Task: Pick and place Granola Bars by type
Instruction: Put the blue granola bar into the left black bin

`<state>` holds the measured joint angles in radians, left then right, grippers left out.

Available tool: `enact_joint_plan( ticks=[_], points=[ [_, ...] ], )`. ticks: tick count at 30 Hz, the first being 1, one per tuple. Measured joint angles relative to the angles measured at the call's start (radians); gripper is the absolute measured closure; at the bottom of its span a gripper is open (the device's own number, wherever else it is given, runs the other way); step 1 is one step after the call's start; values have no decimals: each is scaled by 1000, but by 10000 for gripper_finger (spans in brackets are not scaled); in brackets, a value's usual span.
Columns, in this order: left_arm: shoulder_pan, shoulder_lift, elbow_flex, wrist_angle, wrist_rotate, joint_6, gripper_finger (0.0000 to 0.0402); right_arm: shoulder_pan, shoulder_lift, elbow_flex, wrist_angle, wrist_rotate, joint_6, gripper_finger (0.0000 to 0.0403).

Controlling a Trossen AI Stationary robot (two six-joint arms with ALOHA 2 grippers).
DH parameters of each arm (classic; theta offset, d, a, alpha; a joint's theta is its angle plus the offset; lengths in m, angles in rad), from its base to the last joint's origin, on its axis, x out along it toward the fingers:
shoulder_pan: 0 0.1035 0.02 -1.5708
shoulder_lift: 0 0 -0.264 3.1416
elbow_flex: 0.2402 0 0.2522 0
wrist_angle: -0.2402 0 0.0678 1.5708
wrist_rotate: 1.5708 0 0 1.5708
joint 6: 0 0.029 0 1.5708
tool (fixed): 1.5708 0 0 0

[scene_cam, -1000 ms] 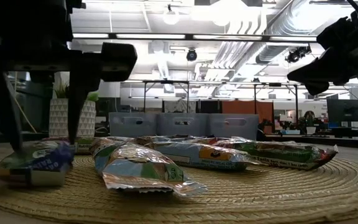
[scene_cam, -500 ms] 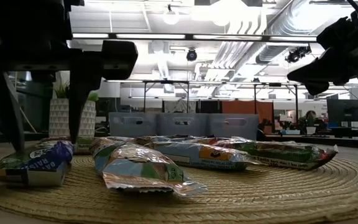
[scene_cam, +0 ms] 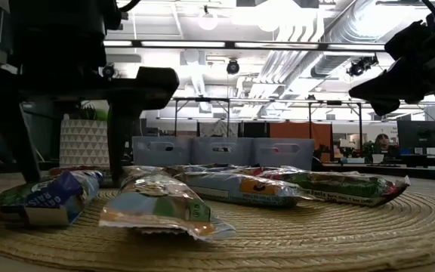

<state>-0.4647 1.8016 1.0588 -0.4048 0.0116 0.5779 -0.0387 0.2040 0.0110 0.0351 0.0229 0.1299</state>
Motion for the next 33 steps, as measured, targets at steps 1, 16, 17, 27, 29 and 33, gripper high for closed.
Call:
enact_joint_plan(
  ticks=[1,16,17,27,29,33],
  points=[
    [0,0,0,0,1,0,157,0,-1,0,1,0,0,403],
    [0,3,0,-19,52,48,215,0,-1,0,6,0,0,403],
    [0,3,0,-20,53,47,221,0,-1,0,6,0,0,403],
    [-1,4,0,-16,31,46,270,0,-1,0,6,0,0,403],
    [-1,4,0,-16,29,43,277,0,-1,0,6,0,0,403],
    [-1,4,0,-16,26,20,287,0,-1,0,6,0,0,403]
  ],
)
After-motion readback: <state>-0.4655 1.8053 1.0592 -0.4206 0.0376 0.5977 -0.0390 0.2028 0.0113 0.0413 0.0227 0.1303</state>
